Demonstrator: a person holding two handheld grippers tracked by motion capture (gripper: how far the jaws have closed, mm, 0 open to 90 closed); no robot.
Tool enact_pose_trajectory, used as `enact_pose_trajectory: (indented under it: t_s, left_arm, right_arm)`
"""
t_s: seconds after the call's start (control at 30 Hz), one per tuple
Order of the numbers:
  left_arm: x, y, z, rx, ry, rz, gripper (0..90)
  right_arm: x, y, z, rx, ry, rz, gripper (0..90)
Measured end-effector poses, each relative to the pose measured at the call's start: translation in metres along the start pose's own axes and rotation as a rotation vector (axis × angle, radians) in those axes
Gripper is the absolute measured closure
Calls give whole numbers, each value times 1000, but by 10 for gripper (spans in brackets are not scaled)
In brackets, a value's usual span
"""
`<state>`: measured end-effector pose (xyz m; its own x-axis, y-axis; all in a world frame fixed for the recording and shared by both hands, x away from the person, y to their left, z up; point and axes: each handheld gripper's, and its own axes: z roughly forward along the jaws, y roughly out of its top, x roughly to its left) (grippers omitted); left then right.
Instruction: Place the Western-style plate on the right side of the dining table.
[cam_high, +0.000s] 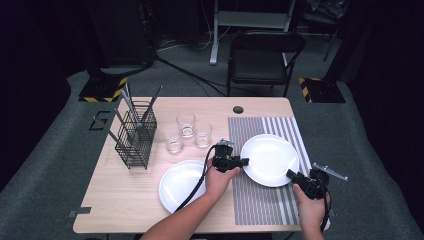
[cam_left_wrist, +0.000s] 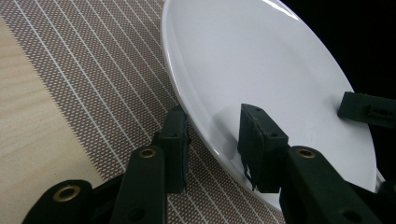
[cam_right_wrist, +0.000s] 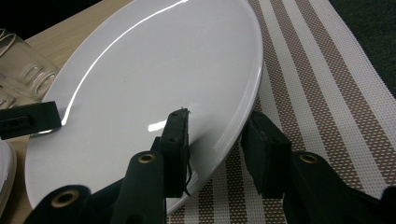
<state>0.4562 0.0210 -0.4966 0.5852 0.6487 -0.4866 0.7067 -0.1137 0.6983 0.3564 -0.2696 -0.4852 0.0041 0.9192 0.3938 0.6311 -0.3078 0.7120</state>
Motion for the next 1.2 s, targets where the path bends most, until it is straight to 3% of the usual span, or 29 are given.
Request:
enact_pose_trajectory:
  t_s: [0.27,0.6,0.77,1.2]
  left_arm:
    - [-3,-1,9,4,20,-2,629]
    - [-2,-4,19,19,31,-46,629]
    - [-3,-4,24,20,35,-48,629]
    - [-1,-6,33,33,51,-49,623]
  right_arm:
    - [-6,-2,3,-9,-10,21,617]
    - [-12,-5,11,-7,-28,29,617]
    - [-16,-5,14,-9,-34,52,617]
    - [-21,-6,20,-9,-50,31,616]
